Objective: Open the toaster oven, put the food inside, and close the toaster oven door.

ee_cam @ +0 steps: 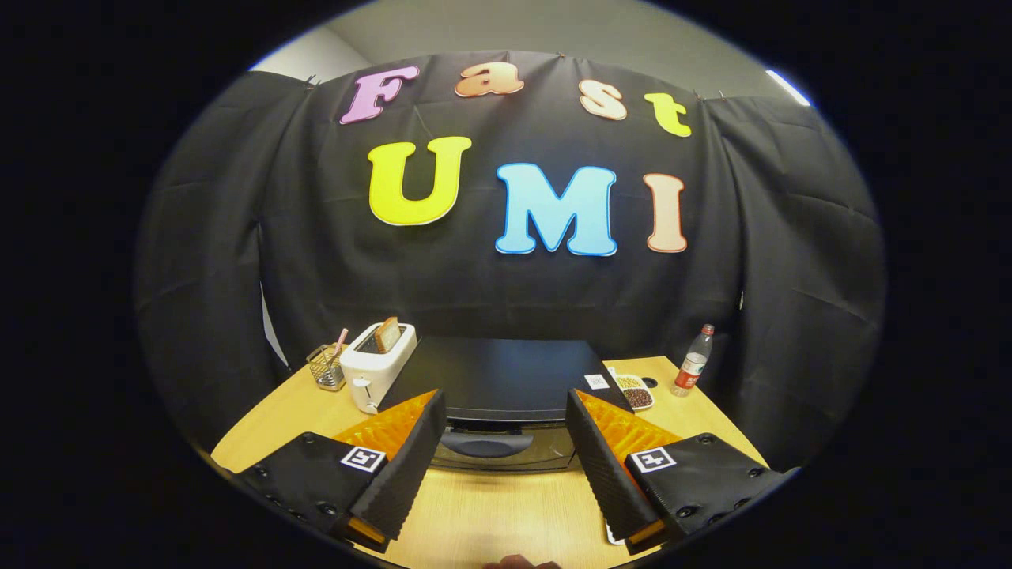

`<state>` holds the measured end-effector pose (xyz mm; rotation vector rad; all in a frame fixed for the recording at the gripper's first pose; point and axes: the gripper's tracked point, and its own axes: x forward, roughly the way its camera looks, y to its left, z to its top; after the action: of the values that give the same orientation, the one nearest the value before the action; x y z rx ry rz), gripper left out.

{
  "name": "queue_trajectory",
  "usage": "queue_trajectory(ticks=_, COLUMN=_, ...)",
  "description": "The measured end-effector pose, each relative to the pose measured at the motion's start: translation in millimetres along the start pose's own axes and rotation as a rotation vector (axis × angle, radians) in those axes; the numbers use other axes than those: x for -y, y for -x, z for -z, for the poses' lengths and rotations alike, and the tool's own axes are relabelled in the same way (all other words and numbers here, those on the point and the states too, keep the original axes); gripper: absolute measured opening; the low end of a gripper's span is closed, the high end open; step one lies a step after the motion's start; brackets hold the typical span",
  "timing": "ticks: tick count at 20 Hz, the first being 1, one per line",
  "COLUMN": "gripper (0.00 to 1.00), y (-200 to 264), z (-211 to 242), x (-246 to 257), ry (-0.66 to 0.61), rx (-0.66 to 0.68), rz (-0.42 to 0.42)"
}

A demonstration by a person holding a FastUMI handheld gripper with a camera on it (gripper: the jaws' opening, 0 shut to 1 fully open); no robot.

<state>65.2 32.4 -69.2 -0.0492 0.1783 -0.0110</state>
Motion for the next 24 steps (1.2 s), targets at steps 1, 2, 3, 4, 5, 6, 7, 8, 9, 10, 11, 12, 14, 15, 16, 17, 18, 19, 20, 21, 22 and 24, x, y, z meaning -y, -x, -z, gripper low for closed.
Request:
queue_trajectory(ticks=1, gripper=0.97, y=-7, z=3, x=-2, ry=0.001, rx=-0.015, rz=-0.003)
queue_trajectory(ticks=2, gripper=0.96, y=-15, z=9, x=-5, ry=0.001, rx=-0.027, rz=-0.004)
queue_trajectory(ticks=3, gripper=0.97, y=-22, z=12, x=-6, ry=0.001, rx=-0.039, rz=-0.003)
queue_trajectory(ticks=4, gripper=0.97, y=-30, z=17, x=-6, ry=0.002, rx=-0.052, rz=-0.002)
queue_trajectory(ticks=5, gripper=0.97, y=-37, z=20, x=-7, ry=0.002, rx=-0.063, rz=-0.004)
queue_trajectory(ticks=6, gripper=0.97, y=-44, z=26, x=-9, ry=0.000, rx=-0.074, rz=-0.008)
queue_trajectory(ticks=7, gripper=0.97, y=-51, z=29, x=-9, ry=-0.001, rx=-0.086, rz=-0.006)
queue_trajectory(ticks=8, gripper=0.97, y=-58, z=35, x=-9, ry=-0.003, rx=-0.098, rz=-0.006)
queue_trajectory(ticks=9, gripper=0.97, y=-65, z=39, x=-10, ry=-0.005, rx=-0.111, rz=-0.004)
queue_trajectory(ticks=10, gripper=0.97, y=-72, z=45, x=-10, ry=-0.007, rx=-0.123, rz=-0.003)
queue_trajectory(ticks=11, gripper=0.97, y=-79, z=49, x=-10, ry=-0.009, rx=-0.135, rz=0.001)
queue_trajectory(ticks=12, gripper=0.97, y=-84, z=53, x=-10, ry=-0.015, rx=-0.146, rz=0.003)
queue_trajectory(ticks=14, gripper=0.97, y=-93, z=61, x=-10, ry=-0.027, rx=-0.166, rz=0.009)
queue_trajectory(ticks=15, gripper=0.97, y=-97, z=64, x=-11, ry=-0.030, rx=-0.173, rz=0.012)
queue_trajectory(ticks=16, gripper=0.97, y=-99, z=67, x=-11, ry=-0.032, rx=-0.183, rz=0.014)
queue_trajectory(ticks=17, gripper=0.97, y=-101, z=70, x=-11, ry=-0.034, rx=-0.193, rz=0.013)
queue_trajectory(ticks=18, gripper=0.97, y=-102, z=74, x=-14, ry=-0.032, rx=-0.201, rz=0.013)
queue_trajectory(ticks=19, gripper=0.97, y=-103, z=78, x=-14, ry=-0.027, rx=-0.213, rz=0.015)
queue_trajectory(ticks=20, gripper=0.97, y=-104, z=83, x=-14, ry=-0.023, rx=-0.229, rz=0.018)
queue_trajectory(ticks=21, gripper=0.97, y=-105, z=90, x=-14, ry=-0.026, rx=-0.250, rz=0.017)
queue_trajectory(ticks=22, gripper=0.97, y=-107, z=86, x=-15, ry=-0.040, rx=-0.236, rz=0.014)
queue_trajectory(ticks=24, gripper=0.97, y=-108, z=88, x=-16, ry=-0.045, rx=-0.241, rz=0.007)
